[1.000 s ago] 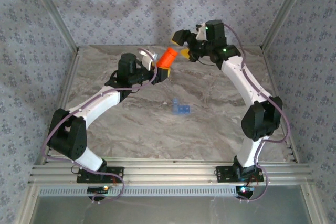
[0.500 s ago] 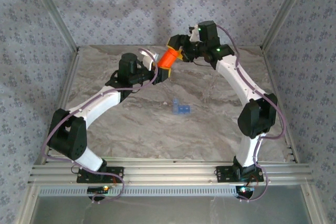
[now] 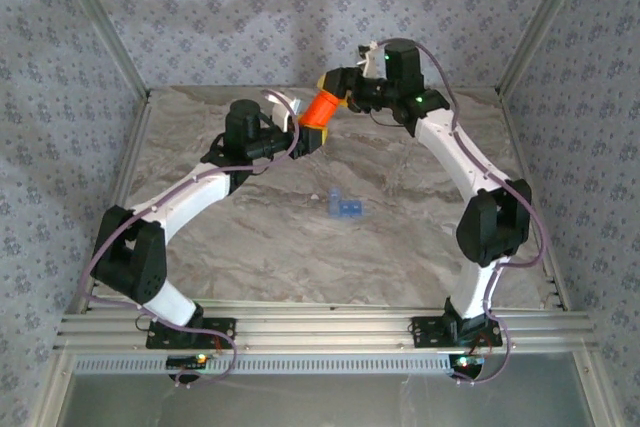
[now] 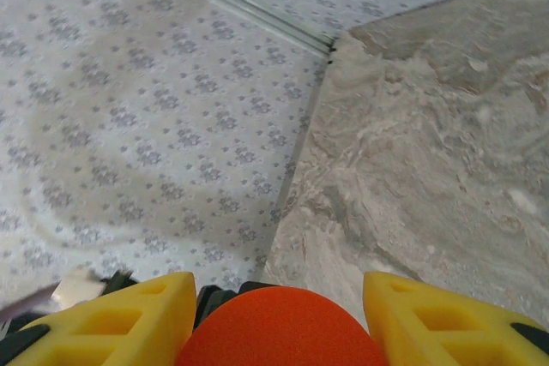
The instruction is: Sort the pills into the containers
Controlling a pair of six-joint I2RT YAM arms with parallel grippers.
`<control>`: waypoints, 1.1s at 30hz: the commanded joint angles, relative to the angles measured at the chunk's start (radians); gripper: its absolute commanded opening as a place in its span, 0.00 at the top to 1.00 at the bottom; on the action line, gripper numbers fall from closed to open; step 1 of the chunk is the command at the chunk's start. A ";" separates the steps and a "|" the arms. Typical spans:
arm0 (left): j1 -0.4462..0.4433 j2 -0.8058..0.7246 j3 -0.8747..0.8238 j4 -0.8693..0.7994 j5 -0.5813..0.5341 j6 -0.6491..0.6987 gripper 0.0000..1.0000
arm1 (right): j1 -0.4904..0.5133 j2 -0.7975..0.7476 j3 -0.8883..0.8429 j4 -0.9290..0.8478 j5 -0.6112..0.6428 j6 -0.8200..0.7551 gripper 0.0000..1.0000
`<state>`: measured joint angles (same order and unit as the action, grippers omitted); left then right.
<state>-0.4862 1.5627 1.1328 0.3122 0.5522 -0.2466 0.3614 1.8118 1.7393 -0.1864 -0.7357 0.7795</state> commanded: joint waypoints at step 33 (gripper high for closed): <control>-0.014 -0.007 0.068 -0.099 -0.074 0.170 1.00 | 0.018 0.030 0.165 -0.308 0.134 0.192 0.10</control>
<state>-0.4881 1.5661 1.1702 0.1951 0.4812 -0.1005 0.3656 1.8194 1.8839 -0.4763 -0.6056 0.9508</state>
